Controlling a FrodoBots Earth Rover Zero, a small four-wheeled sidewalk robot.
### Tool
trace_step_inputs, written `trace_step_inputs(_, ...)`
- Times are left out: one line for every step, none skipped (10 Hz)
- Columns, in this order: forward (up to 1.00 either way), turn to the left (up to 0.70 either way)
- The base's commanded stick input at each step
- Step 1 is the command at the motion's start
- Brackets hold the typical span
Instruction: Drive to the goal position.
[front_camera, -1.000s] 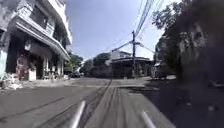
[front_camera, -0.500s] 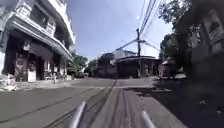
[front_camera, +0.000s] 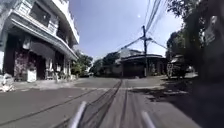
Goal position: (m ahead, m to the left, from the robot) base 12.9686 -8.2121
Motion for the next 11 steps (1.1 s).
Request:
trace_step_inputs(1.0, -0.1)
trace_step_inputs(1.0, -0.02)
trace_step_inputs(1.0, -0.02)
trace_step_inputs(1.0, -0.02)
trace_step_inputs(1.0, -0.11)
trace_step_inputs(1.0, -0.39)
trace_step_inputs(1.0, -0.4)
trace_step_inputs(1.0, -0.4)
trace_step_inputs(1.0, -0.4)
trace_step_inputs(1.0, -0.38)
trace_step_inputs(1.0, -0.13)
